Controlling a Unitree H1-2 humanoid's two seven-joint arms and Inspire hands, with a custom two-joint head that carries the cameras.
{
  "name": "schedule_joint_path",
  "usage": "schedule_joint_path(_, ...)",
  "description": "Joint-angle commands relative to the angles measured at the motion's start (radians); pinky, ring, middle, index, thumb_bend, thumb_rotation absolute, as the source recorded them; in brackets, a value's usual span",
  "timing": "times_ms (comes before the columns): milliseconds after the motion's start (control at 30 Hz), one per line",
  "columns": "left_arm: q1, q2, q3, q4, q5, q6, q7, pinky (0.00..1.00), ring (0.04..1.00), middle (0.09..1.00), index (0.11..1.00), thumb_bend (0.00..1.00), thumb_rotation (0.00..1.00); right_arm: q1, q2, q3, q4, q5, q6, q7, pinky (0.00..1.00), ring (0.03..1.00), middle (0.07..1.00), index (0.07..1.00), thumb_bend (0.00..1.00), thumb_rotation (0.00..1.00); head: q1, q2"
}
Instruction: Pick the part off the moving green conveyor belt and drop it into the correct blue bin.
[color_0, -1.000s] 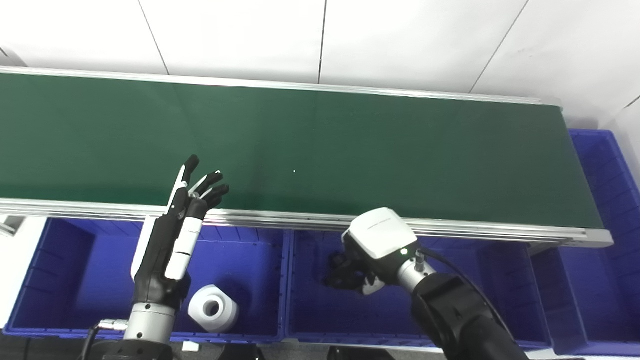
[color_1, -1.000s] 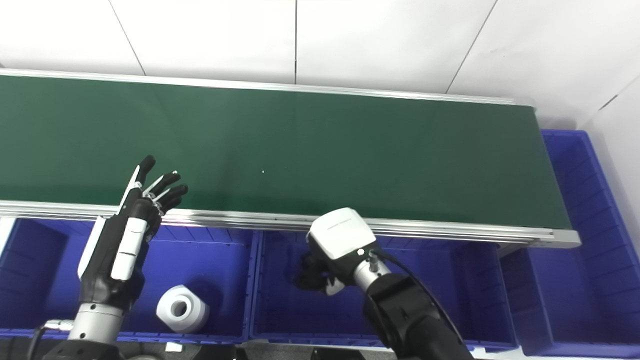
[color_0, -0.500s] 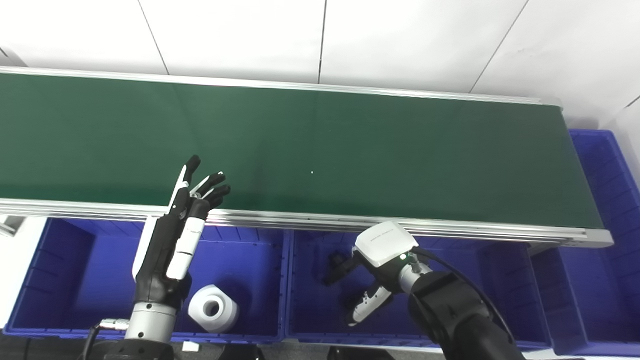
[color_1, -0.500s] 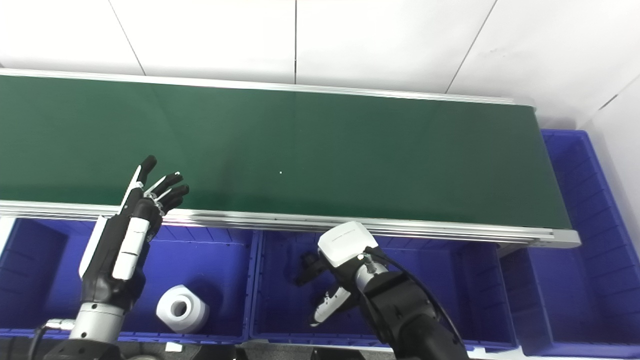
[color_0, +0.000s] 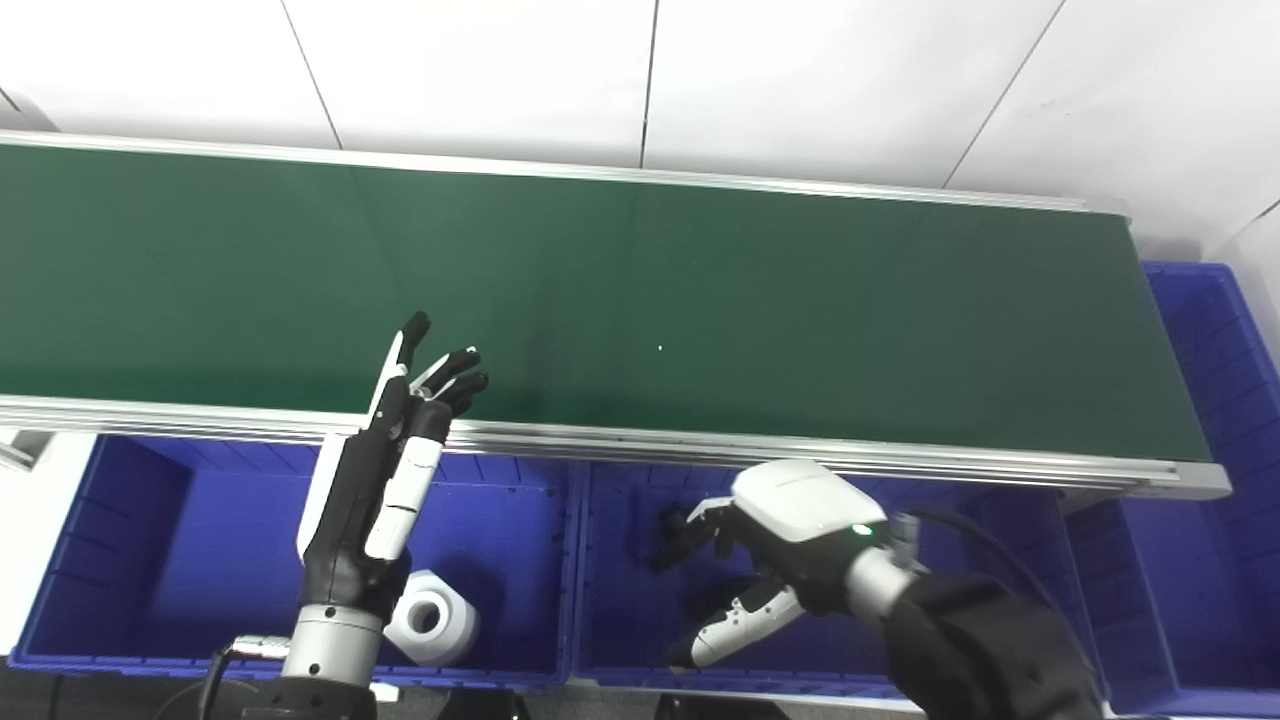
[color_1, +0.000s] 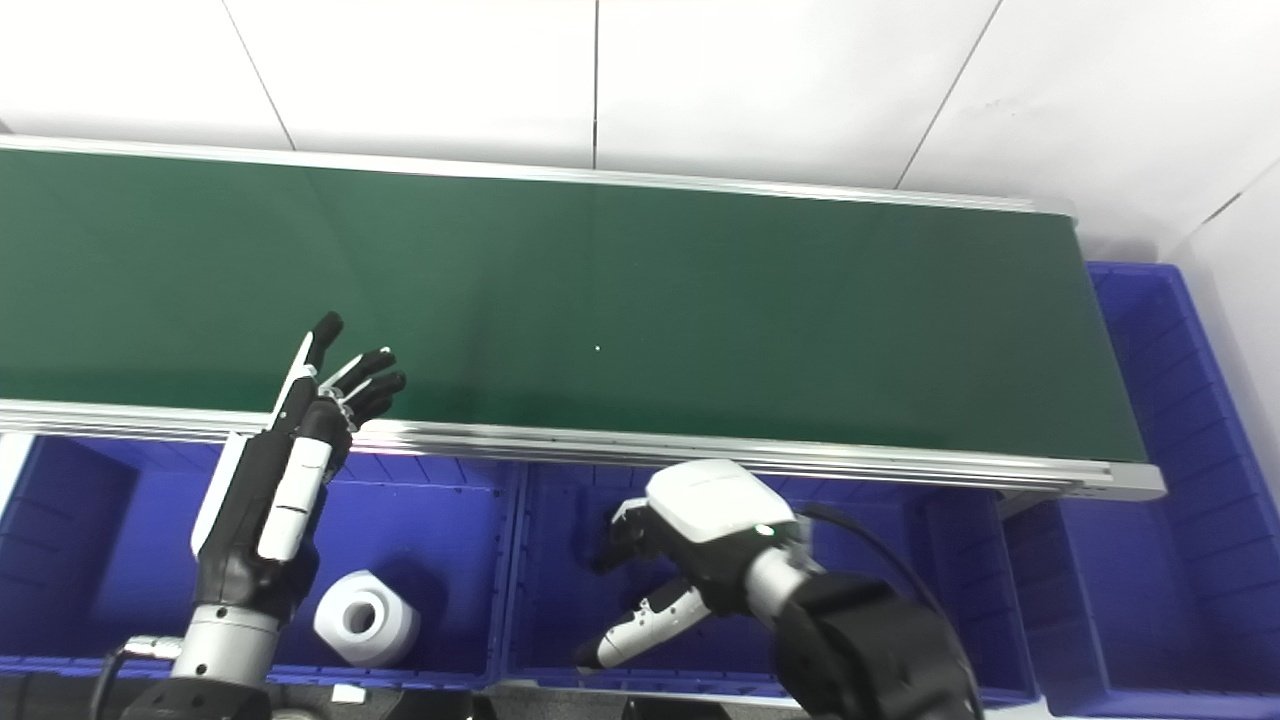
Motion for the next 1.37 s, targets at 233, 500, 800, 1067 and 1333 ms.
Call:
schedule_joint_path(233,0.030,0.010,-0.008,0.080,0.063,-0.189,0.021,0.81,0.807,0.848,0.998,0.59,0.90,0.328,0.277,-0.259,0.117,0.684,-0.117,-0.718,0.53,0.660,0.780,0.858,0.74,0.76,0.080,-0.133)
schedule_joint_path(500,0.021,0.014,0.003,0.160,0.078,-0.258,0.028,0.80,0.818,0.852,0.964,0.56,0.86,0.341,0.438,-0.372,0.390,1.081,-0.445,-0.958,0.74,0.808,0.905,0.919,0.65,0.88,0.079,-0.206)
schedule_joint_path(800,0.013,0.014,0.020,0.138,0.109,-0.266,0.034,0.90,0.911,0.932,0.971,0.57,0.92,0.328,0.378,-0.296,0.450,1.075,-0.546,-1.069,0.83,0.892,0.977,0.974,0.69,0.92,0.014,-0.129)
schedule_joint_path(1067,0.004,0.007,0.039,0.100,0.099,-0.234,0.022,0.92,0.923,0.954,0.980,0.56,0.94,0.321,0.330,-0.221,0.429,1.042,-0.519,-1.145,0.85,0.918,0.994,0.966,0.74,0.92,-0.017,-0.070)
schedule_joint_path(1333,-0.005,0.008,0.052,0.108,0.085,-0.234,0.022,0.98,0.954,0.972,0.972,0.59,0.94,0.296,0.292,-0.183,0.447,1.010,-0.564,-1.189,0.94,0.965,0.999,0.975,0.74,0.93,-0.024,-0.076)
